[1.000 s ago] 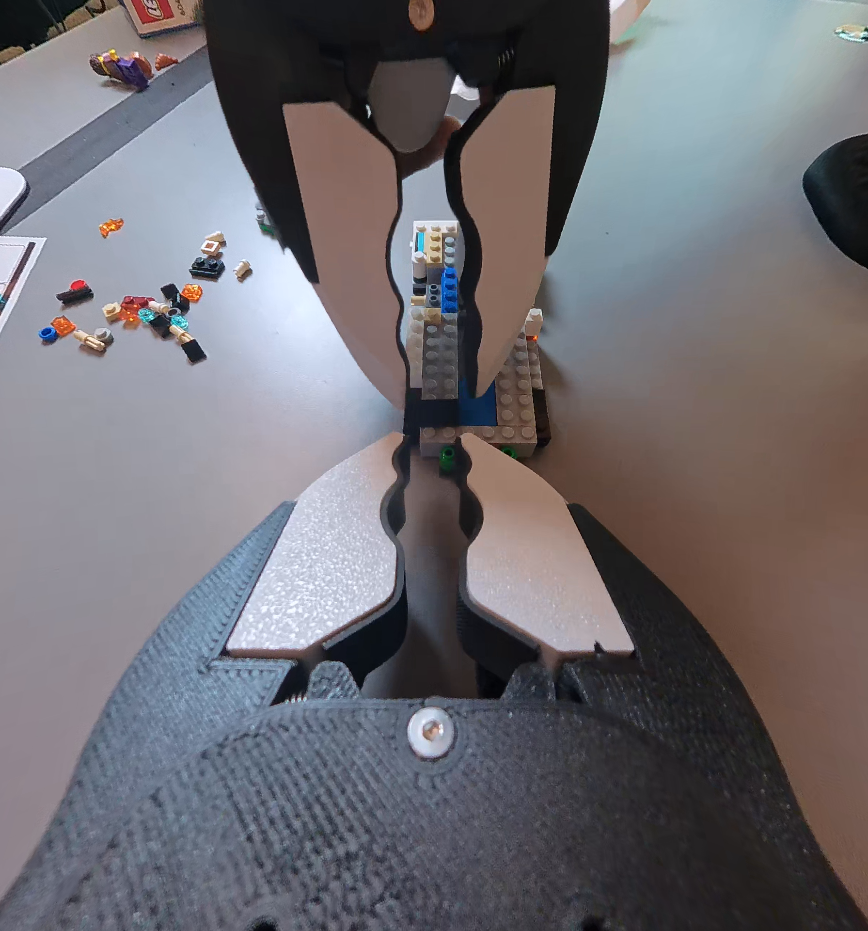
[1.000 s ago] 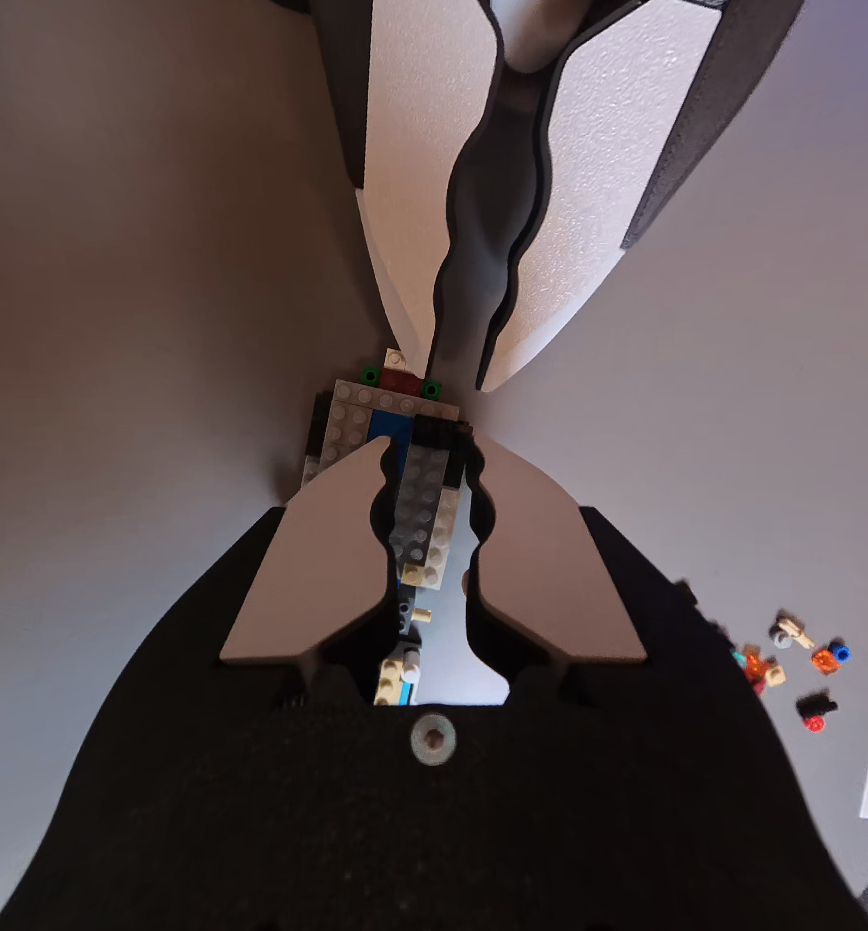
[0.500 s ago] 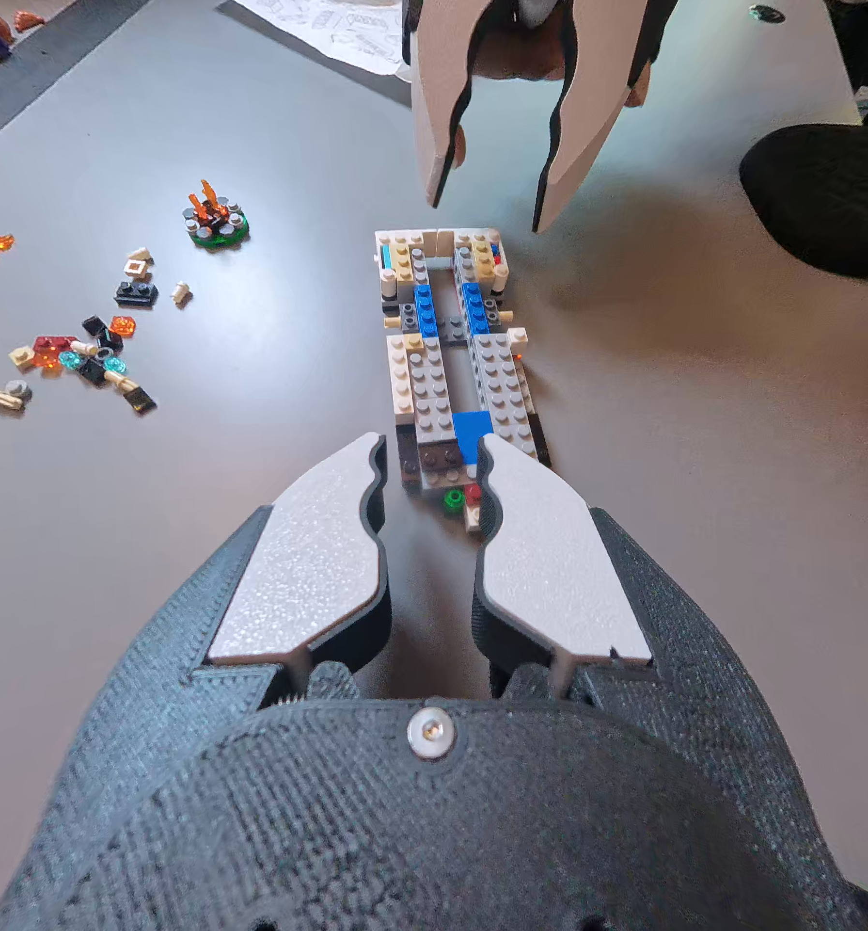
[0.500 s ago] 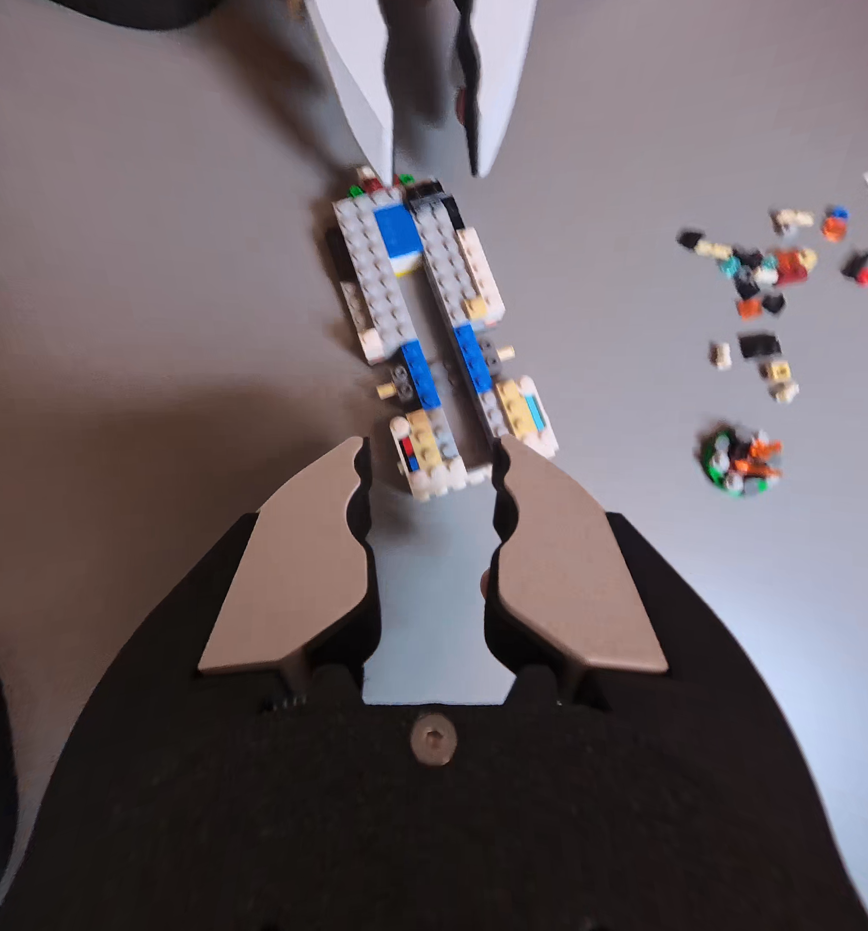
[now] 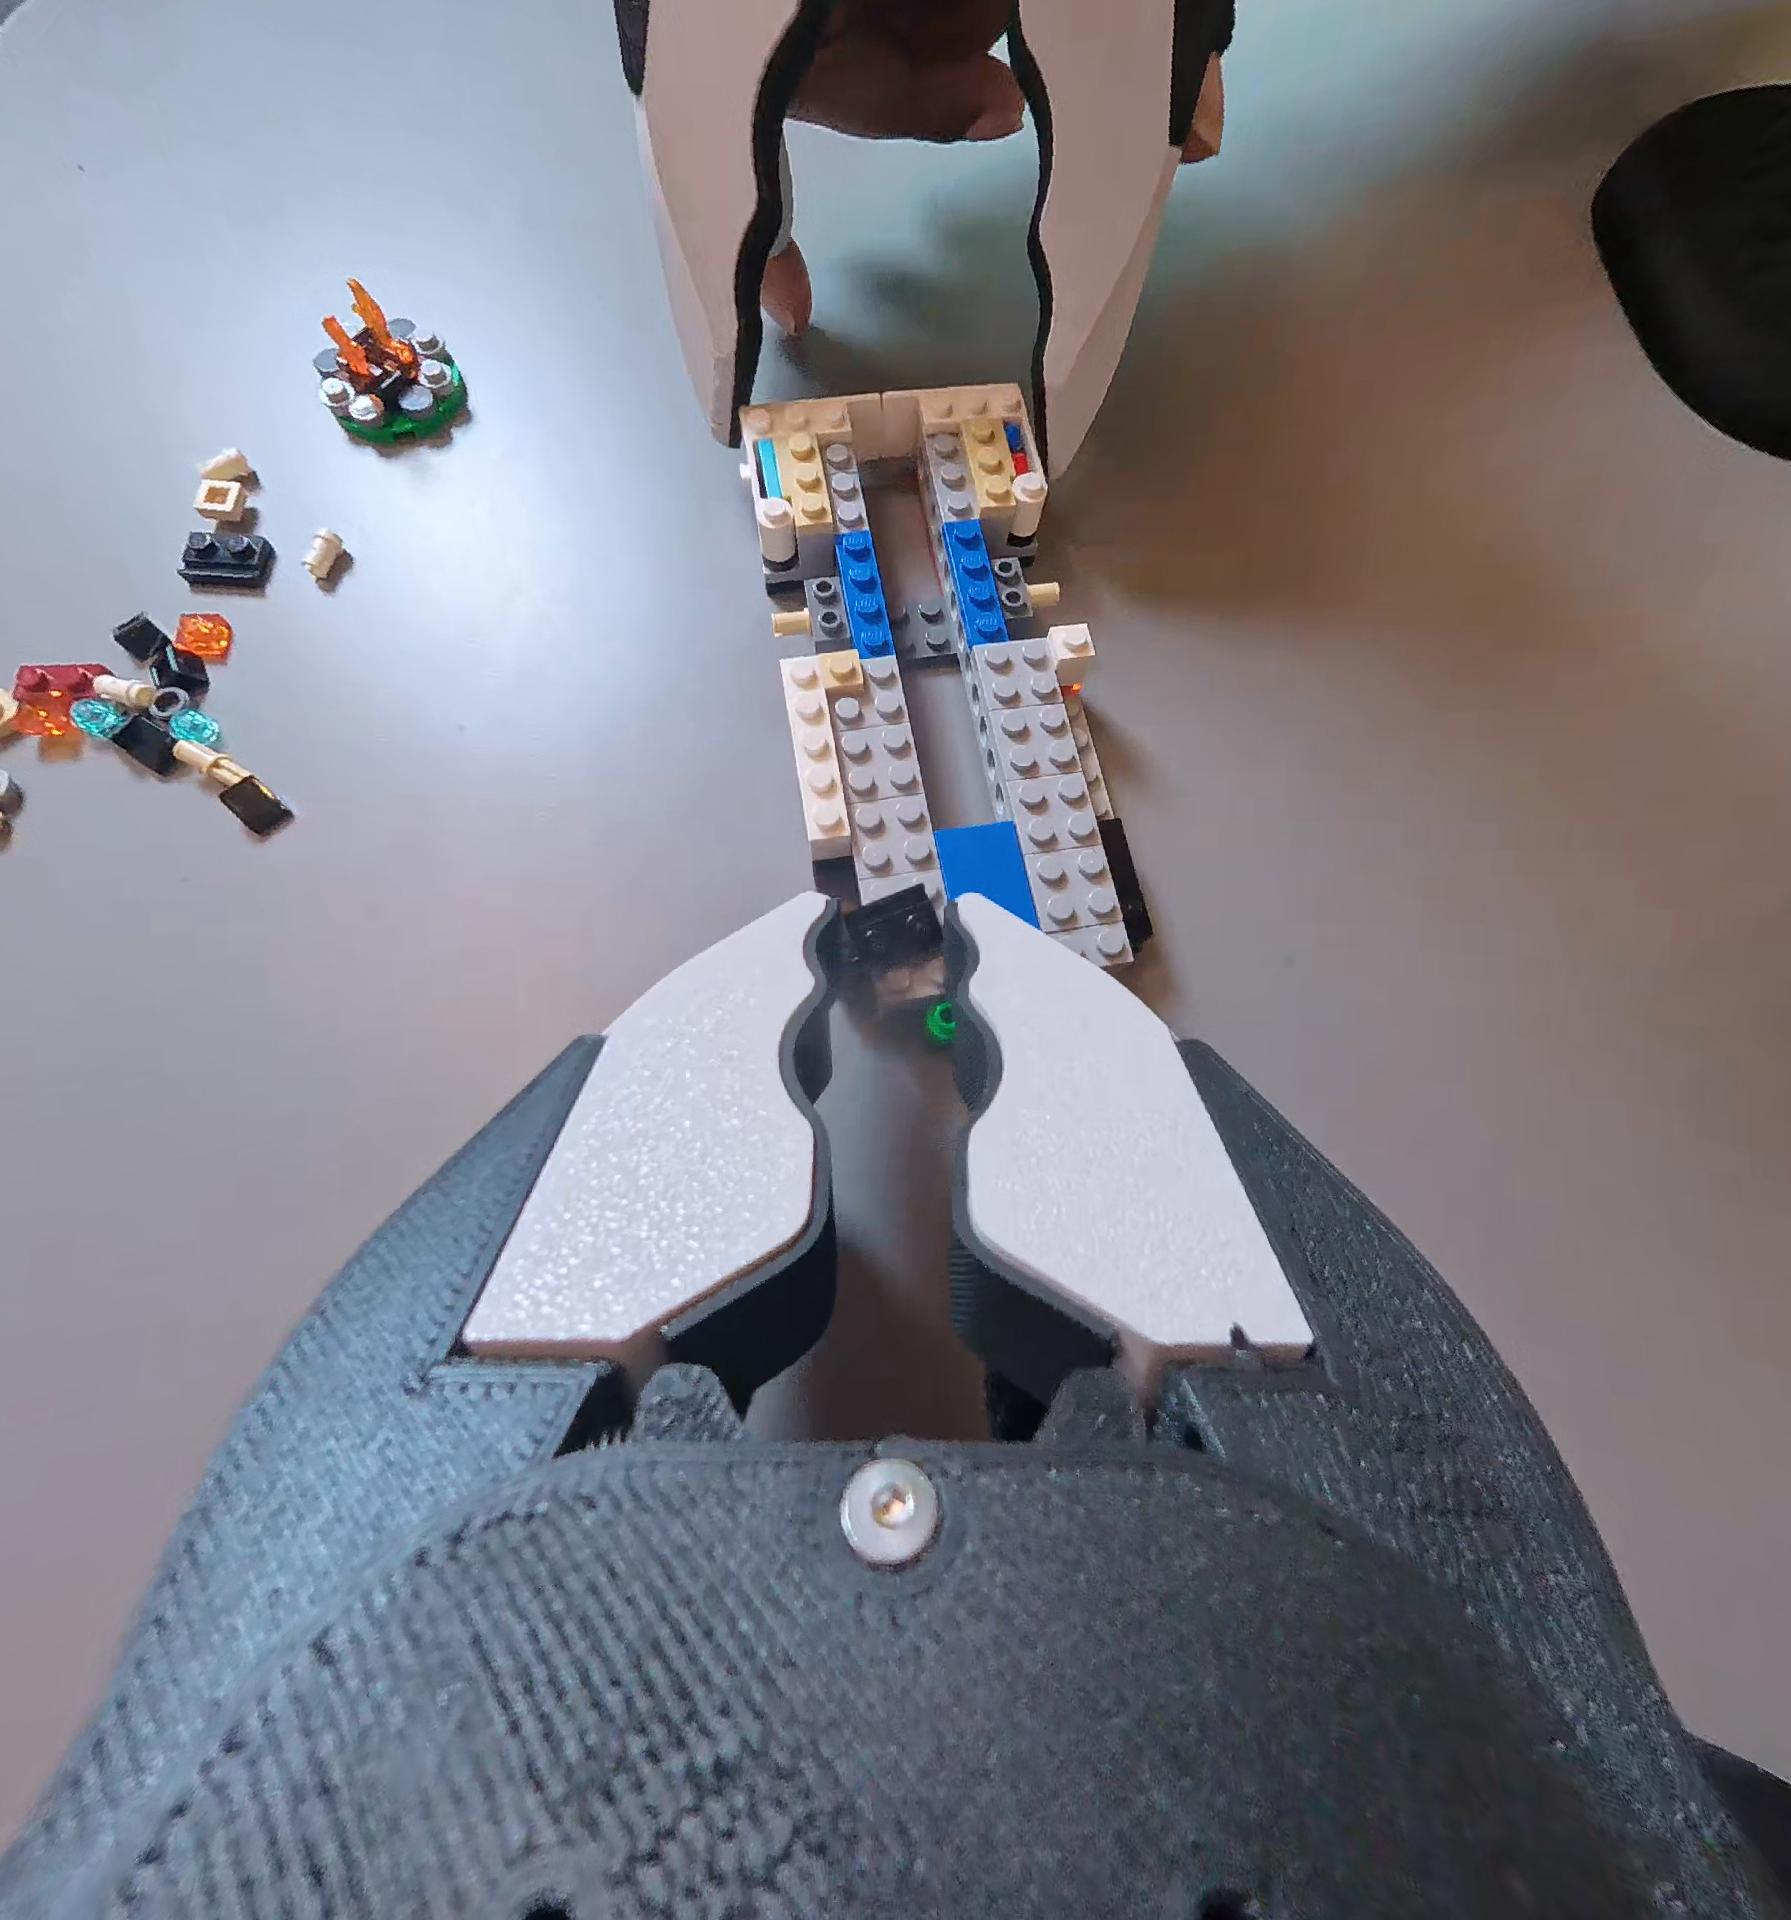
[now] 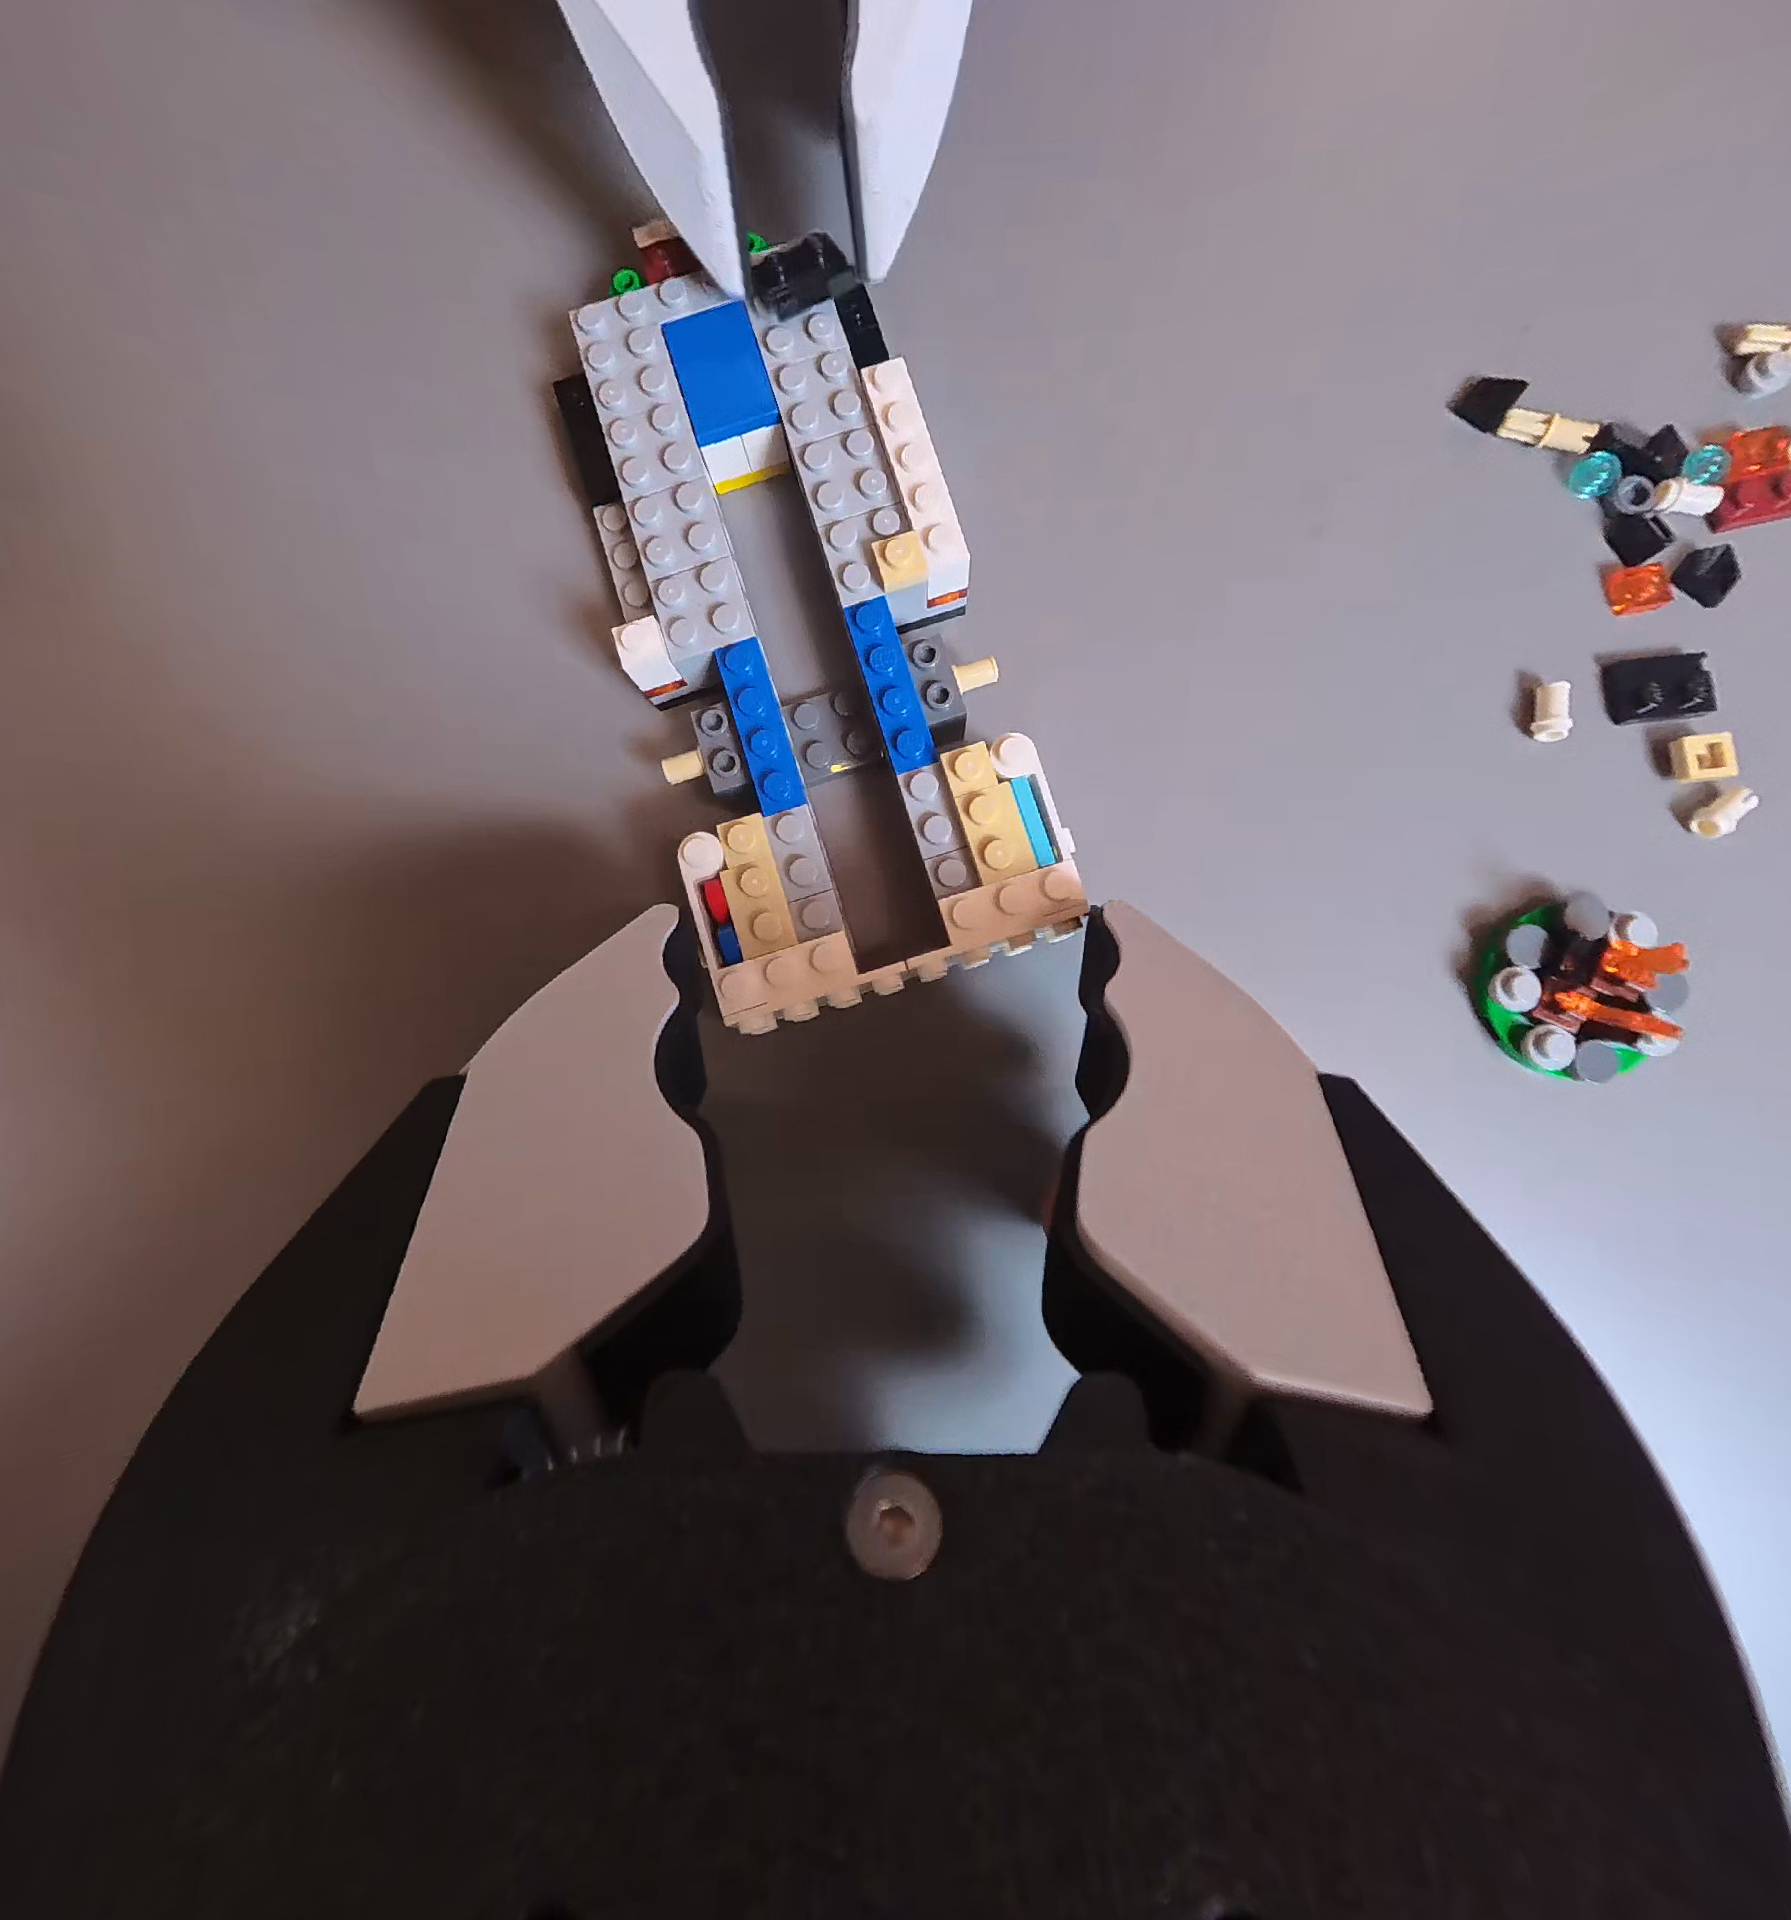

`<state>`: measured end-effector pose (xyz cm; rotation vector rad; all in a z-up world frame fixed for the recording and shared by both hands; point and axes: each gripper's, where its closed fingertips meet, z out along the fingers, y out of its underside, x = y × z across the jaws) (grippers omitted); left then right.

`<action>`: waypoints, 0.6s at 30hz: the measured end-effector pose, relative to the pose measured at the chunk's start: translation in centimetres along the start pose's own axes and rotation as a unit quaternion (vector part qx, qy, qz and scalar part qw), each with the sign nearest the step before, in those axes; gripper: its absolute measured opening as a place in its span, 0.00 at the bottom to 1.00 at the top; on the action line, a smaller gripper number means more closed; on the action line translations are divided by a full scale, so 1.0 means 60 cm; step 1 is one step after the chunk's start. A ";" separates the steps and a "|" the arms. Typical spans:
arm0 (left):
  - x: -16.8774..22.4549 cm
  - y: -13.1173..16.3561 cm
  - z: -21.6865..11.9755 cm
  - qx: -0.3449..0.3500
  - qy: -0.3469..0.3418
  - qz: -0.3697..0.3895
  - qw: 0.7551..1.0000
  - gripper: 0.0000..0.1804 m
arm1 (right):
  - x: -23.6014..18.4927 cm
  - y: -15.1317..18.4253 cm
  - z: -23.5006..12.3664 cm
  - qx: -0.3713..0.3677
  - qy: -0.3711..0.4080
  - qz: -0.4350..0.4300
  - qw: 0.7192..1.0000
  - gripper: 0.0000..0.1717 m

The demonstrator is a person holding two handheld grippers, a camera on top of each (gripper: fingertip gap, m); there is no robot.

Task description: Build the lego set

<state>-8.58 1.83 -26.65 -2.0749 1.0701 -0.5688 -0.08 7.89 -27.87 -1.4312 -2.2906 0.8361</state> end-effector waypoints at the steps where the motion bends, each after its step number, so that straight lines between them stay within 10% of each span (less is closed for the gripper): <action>1: 0.000 0.000 0.000 0.000 -0.002 -0.001 1.000 0.10 | -0.001 0.000 0.000 -0.001 0.002 0.002 1.000 0.41; 18: -0.016 -0.019 0.019 0.005 -0.078 -0.103 0.992 0.10 | -0.078 0.008 -0.016 0.025 0.135 0.179 0.974 0.40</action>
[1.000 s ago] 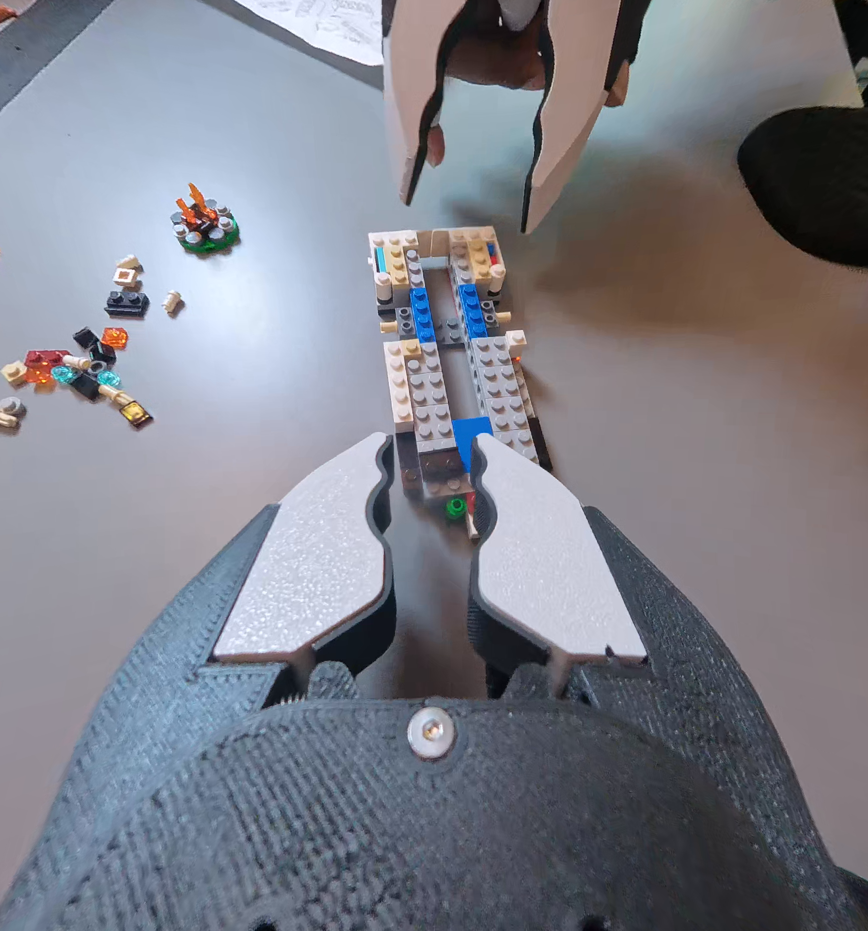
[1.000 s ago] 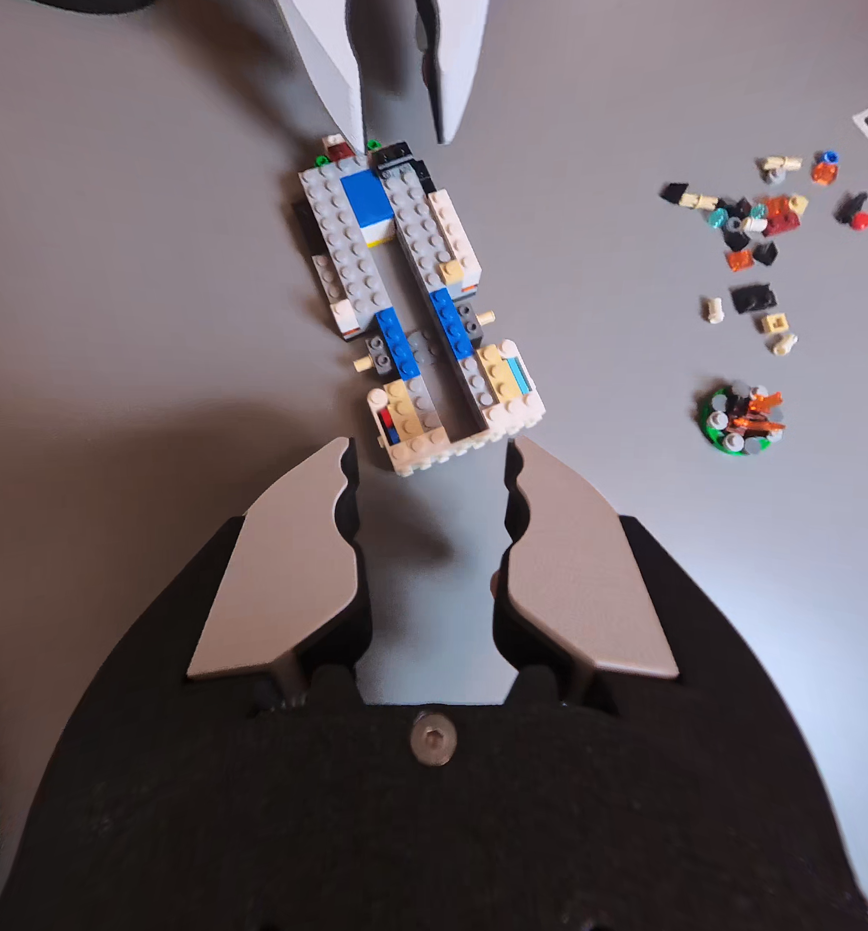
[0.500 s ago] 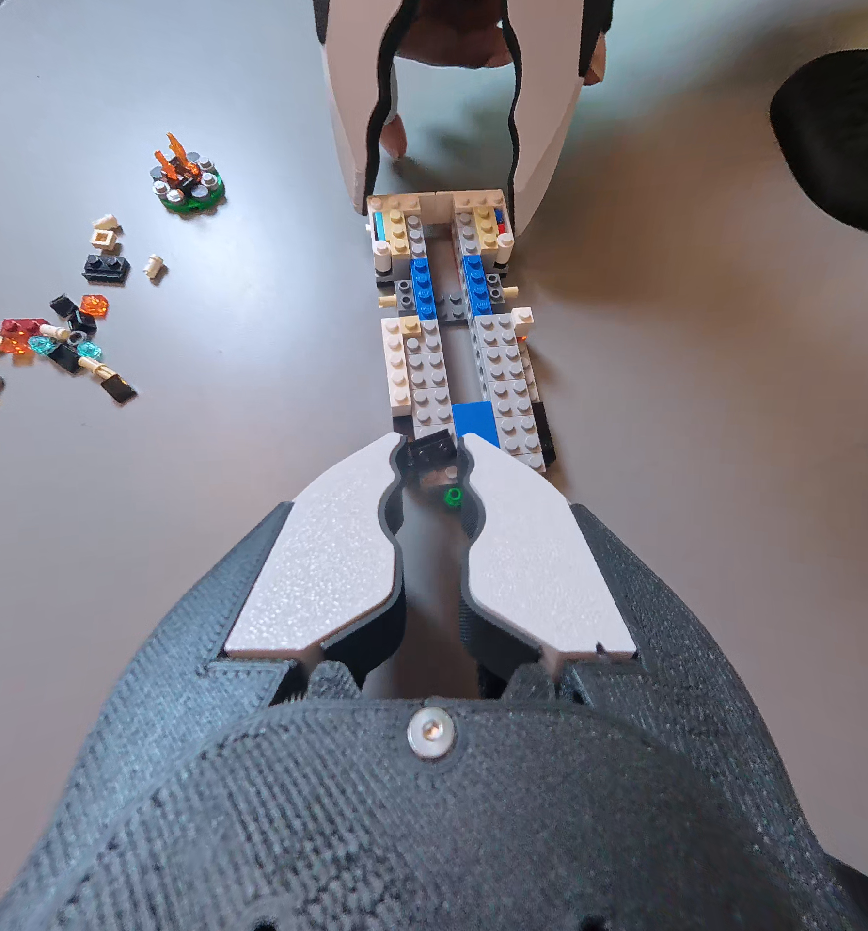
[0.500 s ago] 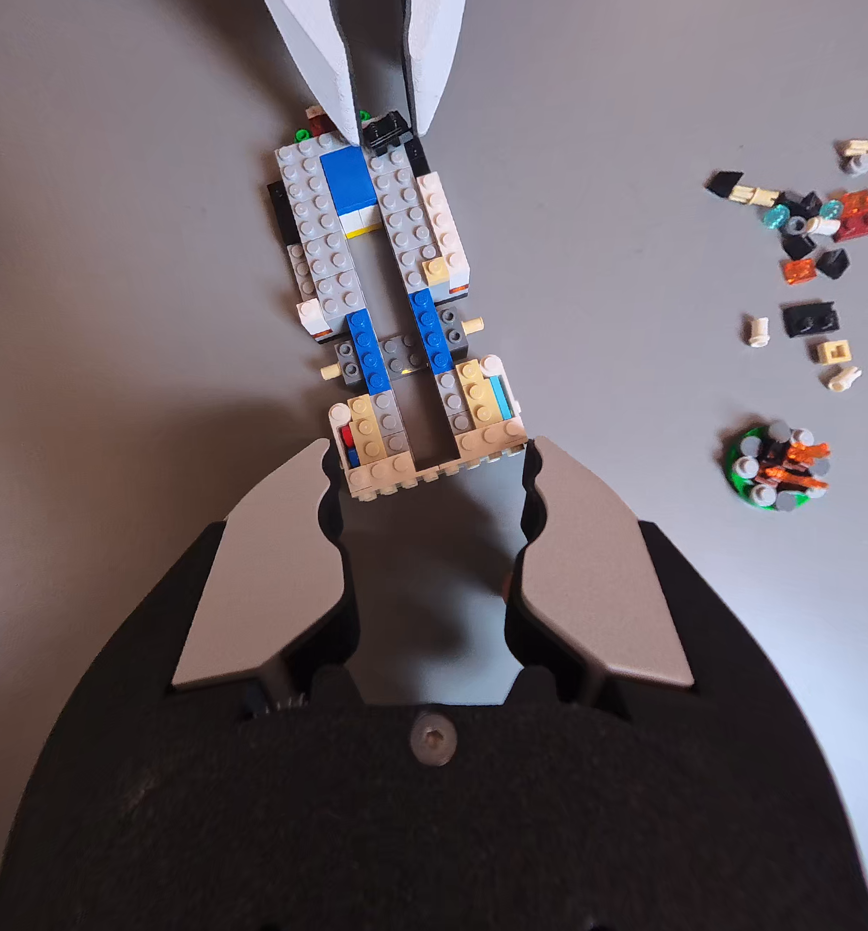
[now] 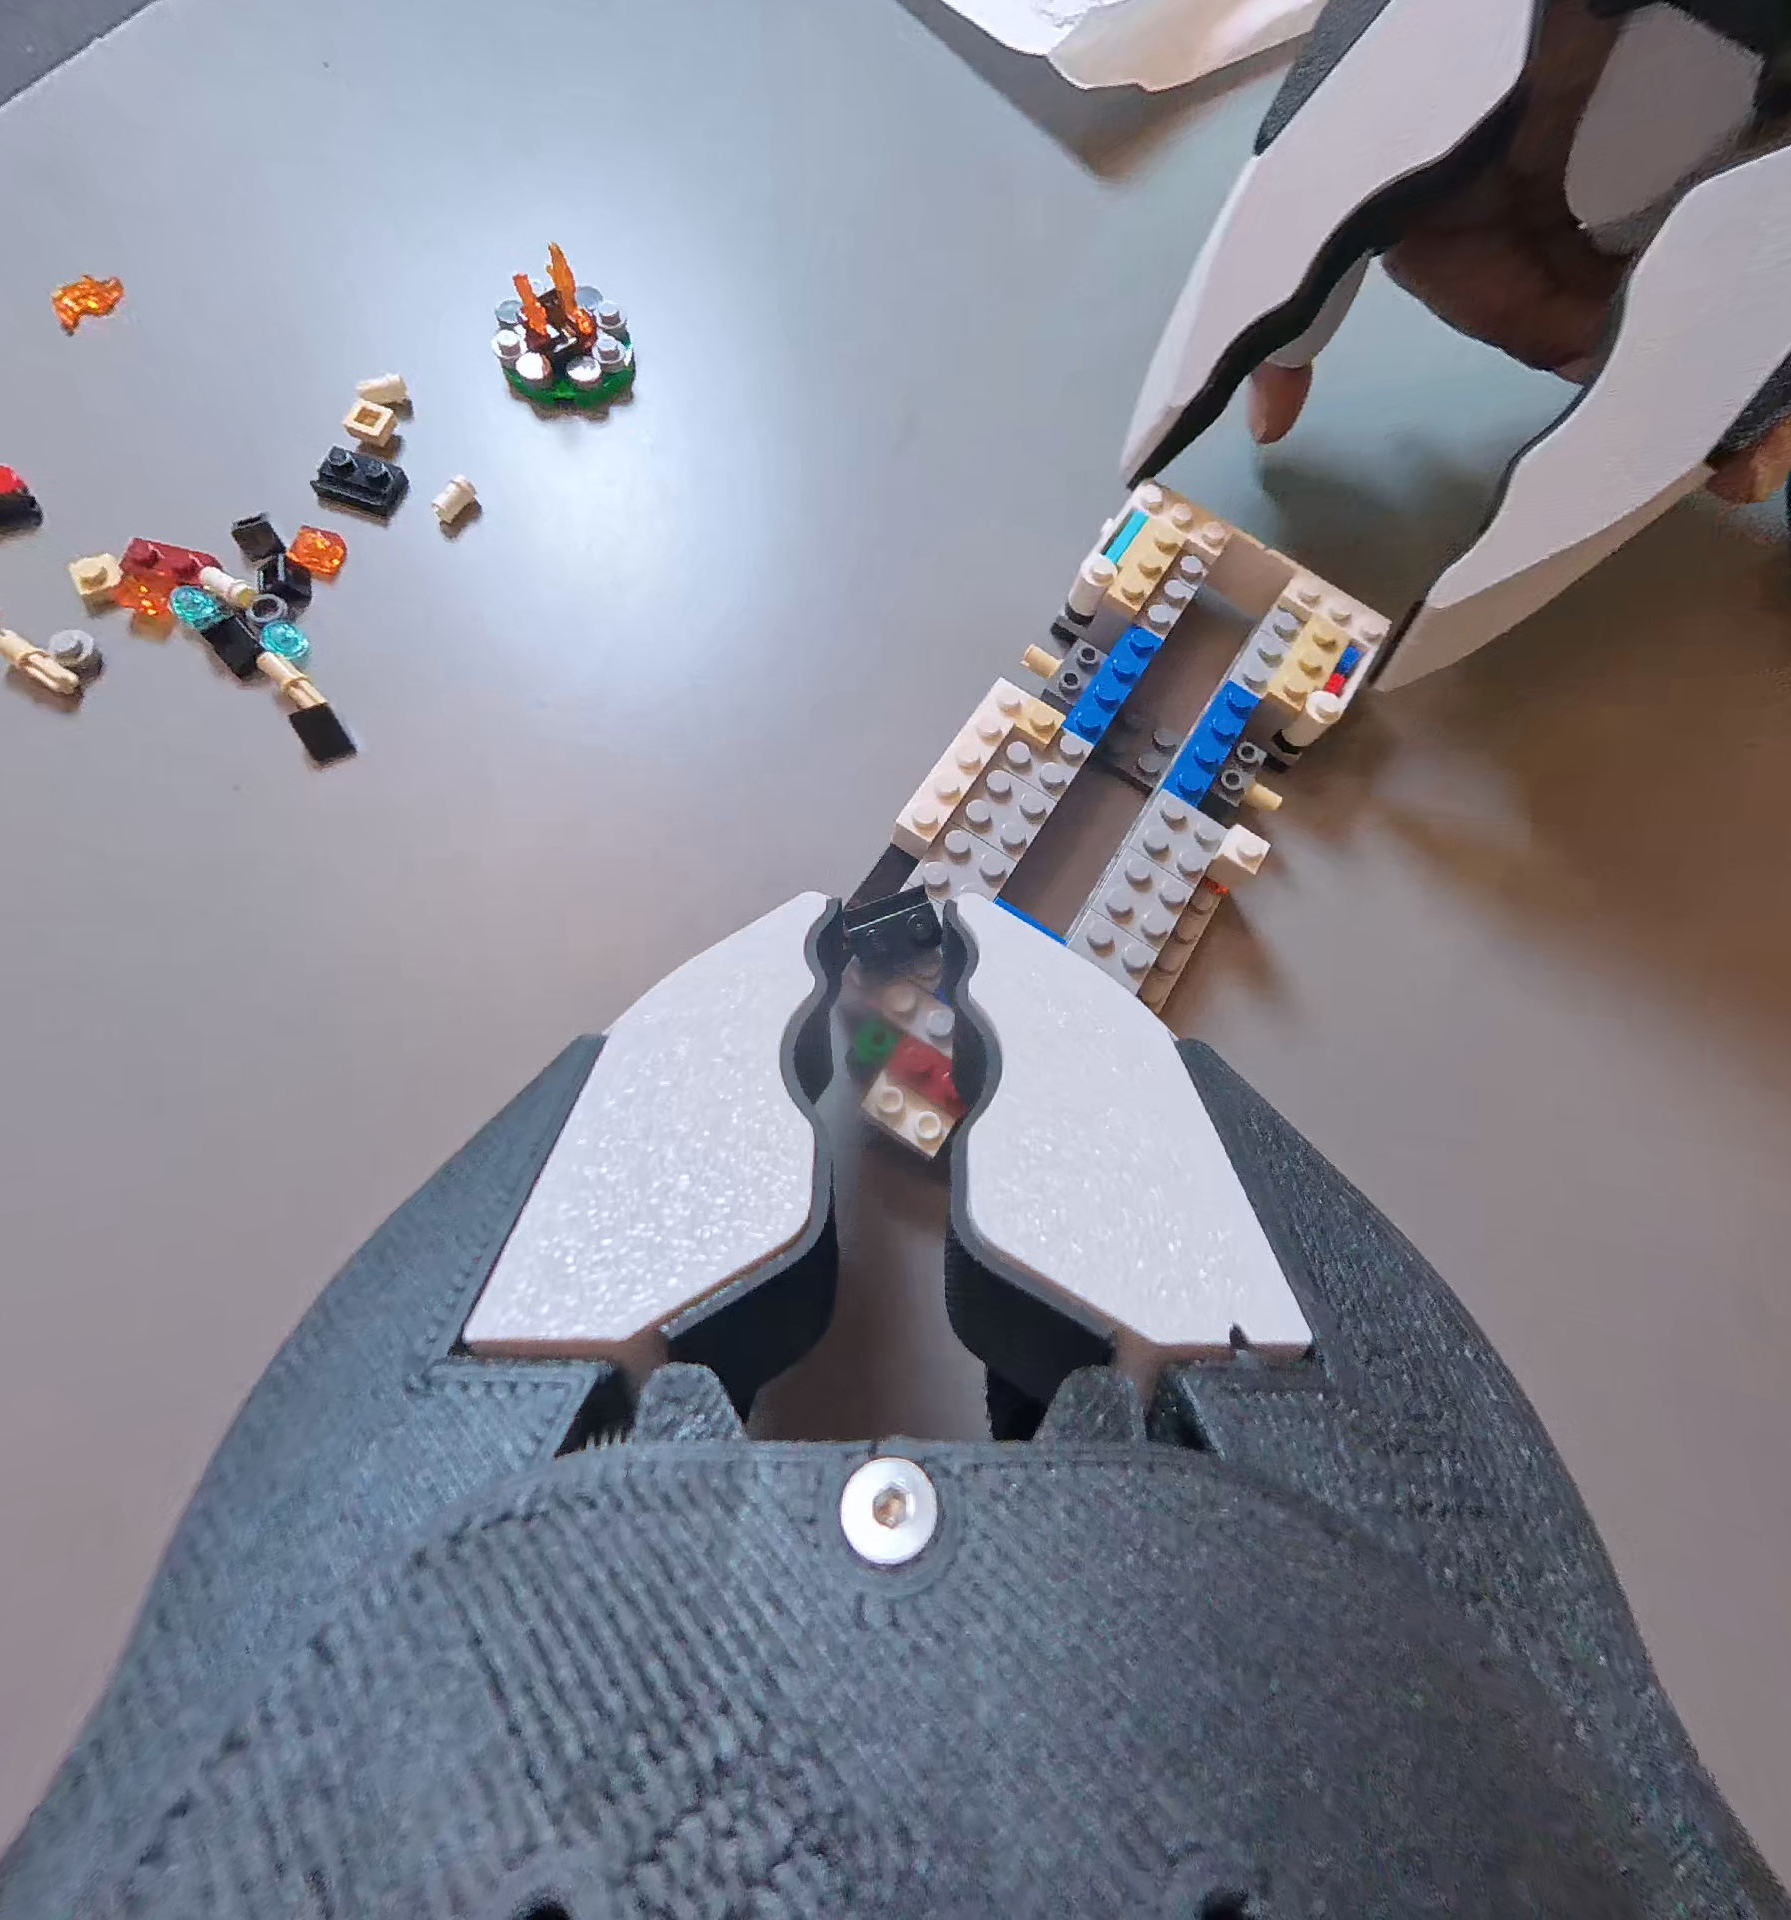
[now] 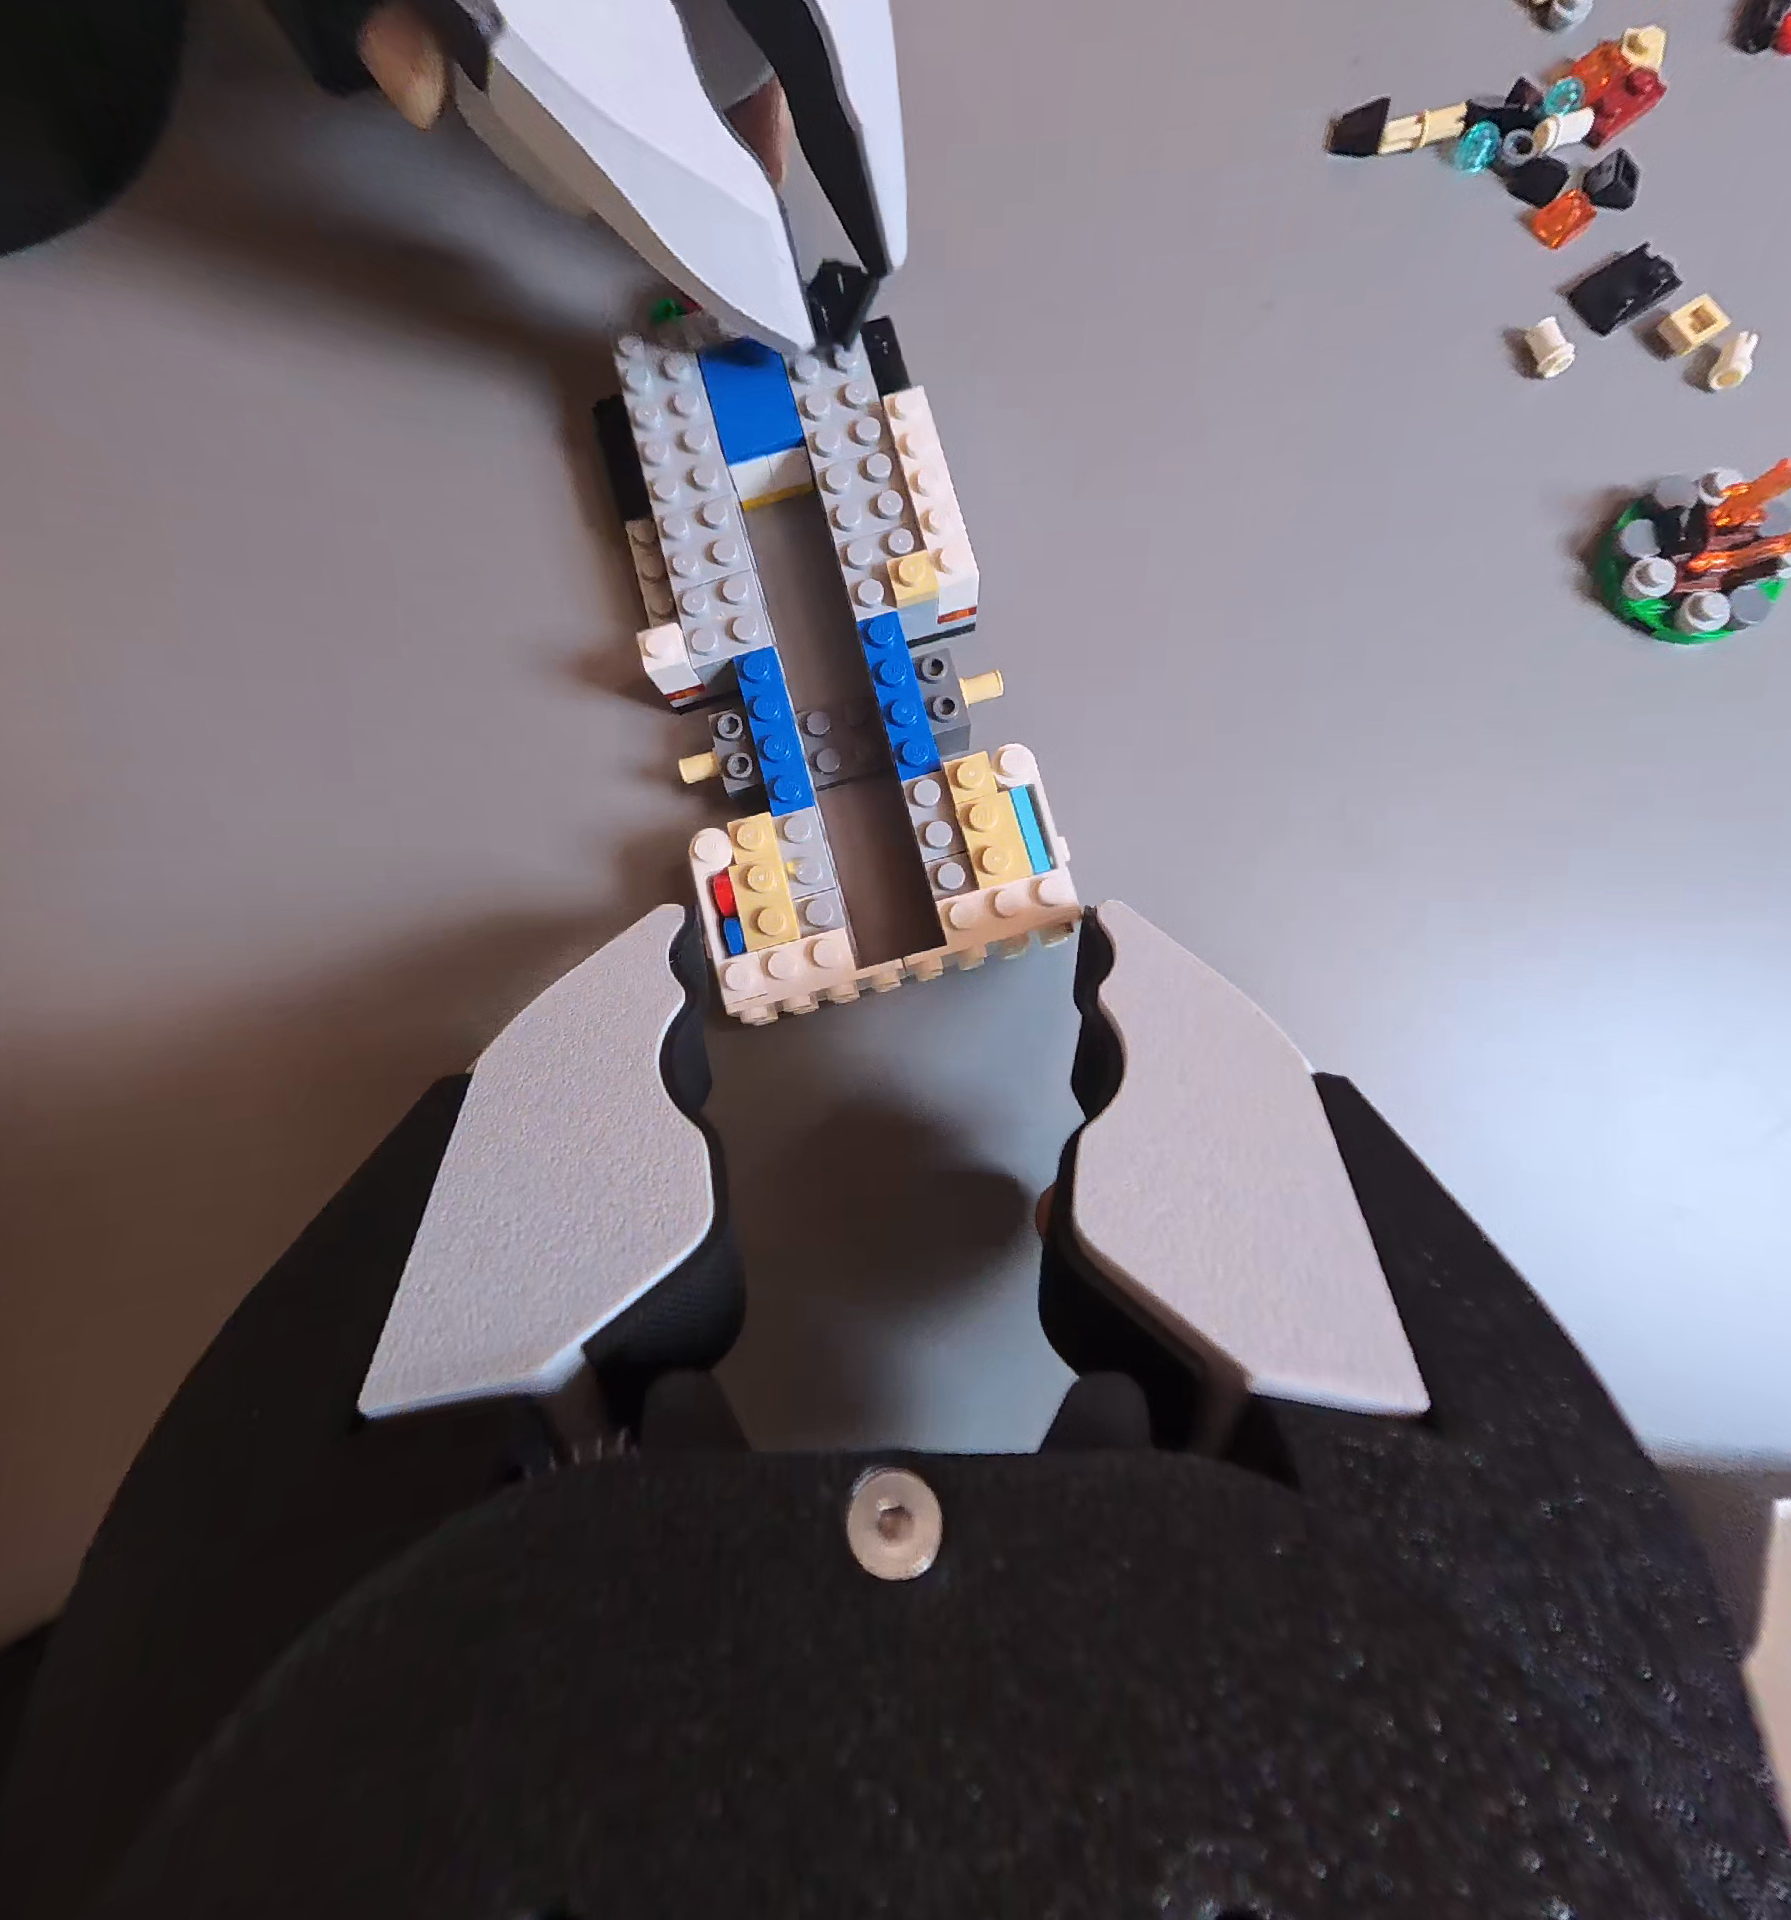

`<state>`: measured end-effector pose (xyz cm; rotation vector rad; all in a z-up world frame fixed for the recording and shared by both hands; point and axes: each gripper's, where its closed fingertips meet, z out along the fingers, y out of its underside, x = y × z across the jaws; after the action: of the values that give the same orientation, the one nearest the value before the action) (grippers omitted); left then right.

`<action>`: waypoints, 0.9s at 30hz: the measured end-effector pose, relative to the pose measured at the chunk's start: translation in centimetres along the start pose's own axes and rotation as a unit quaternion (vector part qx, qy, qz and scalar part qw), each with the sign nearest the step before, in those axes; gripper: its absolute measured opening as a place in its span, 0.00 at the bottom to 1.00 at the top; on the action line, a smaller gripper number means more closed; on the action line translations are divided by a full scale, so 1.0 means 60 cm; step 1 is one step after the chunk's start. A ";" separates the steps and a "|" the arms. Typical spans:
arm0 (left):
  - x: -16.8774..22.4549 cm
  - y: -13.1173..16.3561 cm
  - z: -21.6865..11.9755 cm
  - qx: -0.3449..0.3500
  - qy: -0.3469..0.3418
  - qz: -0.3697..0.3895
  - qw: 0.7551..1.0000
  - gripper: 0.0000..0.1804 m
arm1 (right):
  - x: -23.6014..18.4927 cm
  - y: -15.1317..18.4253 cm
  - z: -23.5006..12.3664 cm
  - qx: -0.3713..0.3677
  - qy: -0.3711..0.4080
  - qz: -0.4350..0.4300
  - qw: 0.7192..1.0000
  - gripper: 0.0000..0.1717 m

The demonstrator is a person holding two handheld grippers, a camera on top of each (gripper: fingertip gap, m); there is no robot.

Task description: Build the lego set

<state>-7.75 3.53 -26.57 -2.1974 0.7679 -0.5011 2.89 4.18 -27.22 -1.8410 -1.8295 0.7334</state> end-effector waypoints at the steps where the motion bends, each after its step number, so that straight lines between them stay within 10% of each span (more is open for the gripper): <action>1: 0.000 0.002 0.001 -0.005 -0.003 0.000 1.000 0.10 | -0.003 -0.001 -0.003 0.004 -0.002 0.001 1.000 0.40; 27: -0.001 0.000 -0.029 0.025 0.065 0.029 0.997 0.20 | -0.005 0.017 0.000 -0.040 0.006 -0.066 0.997 0.39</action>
<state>-8.74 2.65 -25.45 -2.1068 0.8763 -0.6330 3.65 3.87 -27.86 -1.7483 -1.9785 0.6084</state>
